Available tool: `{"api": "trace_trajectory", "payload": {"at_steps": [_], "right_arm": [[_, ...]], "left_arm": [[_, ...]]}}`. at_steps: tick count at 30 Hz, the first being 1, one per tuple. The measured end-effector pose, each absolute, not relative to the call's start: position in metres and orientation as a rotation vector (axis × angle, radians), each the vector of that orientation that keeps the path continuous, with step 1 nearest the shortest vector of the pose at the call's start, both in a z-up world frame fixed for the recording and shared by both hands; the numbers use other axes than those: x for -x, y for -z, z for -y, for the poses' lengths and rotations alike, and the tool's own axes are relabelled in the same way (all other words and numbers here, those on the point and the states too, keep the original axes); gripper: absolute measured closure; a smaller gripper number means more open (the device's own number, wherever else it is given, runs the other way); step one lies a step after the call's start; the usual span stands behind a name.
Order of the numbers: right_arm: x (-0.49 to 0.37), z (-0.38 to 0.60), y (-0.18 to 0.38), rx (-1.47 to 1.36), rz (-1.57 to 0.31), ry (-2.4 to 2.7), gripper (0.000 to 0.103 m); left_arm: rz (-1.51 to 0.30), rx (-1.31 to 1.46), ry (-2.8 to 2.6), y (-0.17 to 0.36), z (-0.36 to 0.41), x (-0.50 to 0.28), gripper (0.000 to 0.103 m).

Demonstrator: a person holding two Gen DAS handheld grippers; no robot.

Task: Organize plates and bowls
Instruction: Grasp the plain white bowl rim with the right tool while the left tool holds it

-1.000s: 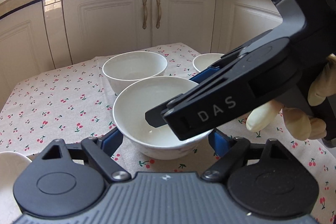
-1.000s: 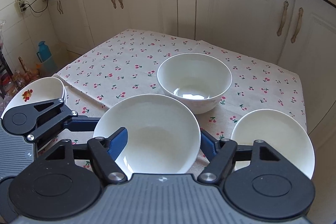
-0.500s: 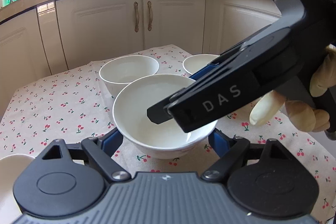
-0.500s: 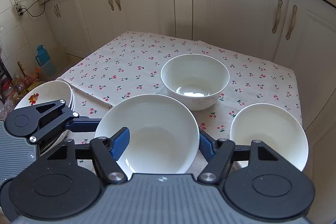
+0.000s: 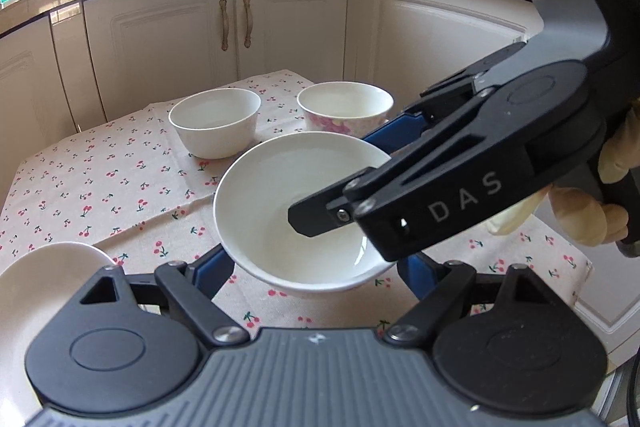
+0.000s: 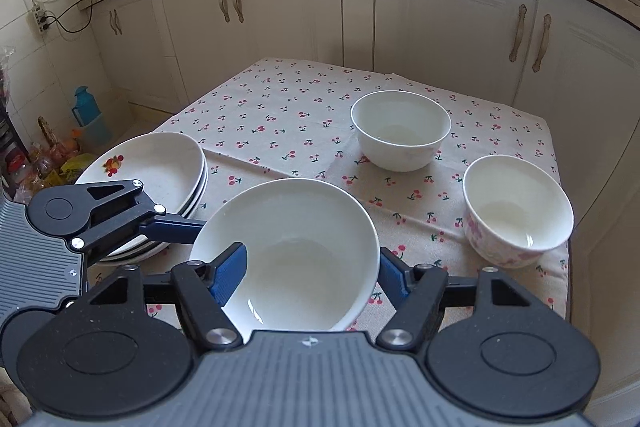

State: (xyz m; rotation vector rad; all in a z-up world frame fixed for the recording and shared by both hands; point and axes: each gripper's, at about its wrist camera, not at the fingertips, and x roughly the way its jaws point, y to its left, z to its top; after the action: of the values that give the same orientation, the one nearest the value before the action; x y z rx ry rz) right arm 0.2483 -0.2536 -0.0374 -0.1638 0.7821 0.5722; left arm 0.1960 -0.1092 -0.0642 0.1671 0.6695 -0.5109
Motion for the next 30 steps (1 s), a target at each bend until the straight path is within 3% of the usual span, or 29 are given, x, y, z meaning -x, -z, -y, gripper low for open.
{"api": "trace_trajectory", "payload": {"at_steps": [30], "right_arm": [[-0.208, 0.260, 0.063, 0.067, -0.870, -0.521, 0.028]], "left_arm": [[-0.754, -0.175, 0.618, 0.073, 0.106, -0.162, 0.016]]}}
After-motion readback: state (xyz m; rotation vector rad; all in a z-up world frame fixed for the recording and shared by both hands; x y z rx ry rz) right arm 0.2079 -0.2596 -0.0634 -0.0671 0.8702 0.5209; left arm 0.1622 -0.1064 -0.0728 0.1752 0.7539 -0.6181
